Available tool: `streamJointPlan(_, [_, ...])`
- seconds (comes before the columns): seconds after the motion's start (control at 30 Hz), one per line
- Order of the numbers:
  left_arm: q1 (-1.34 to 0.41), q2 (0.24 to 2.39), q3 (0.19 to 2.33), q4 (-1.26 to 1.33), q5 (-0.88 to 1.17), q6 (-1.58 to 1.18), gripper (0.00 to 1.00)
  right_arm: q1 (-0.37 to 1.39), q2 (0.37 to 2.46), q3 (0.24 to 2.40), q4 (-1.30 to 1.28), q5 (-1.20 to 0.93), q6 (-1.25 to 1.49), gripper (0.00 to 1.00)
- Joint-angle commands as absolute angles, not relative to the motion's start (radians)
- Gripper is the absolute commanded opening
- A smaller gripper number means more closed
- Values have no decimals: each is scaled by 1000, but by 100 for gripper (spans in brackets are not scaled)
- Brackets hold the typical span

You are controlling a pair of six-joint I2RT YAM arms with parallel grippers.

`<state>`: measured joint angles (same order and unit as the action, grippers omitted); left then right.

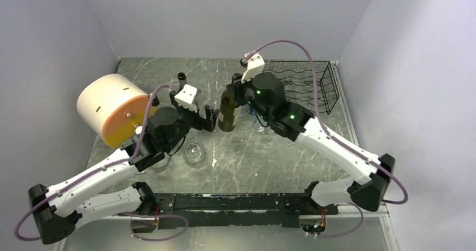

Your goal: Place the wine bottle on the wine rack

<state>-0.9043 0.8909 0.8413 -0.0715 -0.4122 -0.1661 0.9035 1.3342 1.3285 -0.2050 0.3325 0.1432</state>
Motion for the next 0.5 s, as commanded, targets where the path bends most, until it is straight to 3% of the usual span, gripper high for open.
streamJointPlan(0.0, [-902,959,831,126,-289,-122,99,904,1221,1340,-207,386,185,0])
streamJointPlan(0.47, [-901,1208,792,425,52,110,99,903,1107,1322,-280,383,253,0])
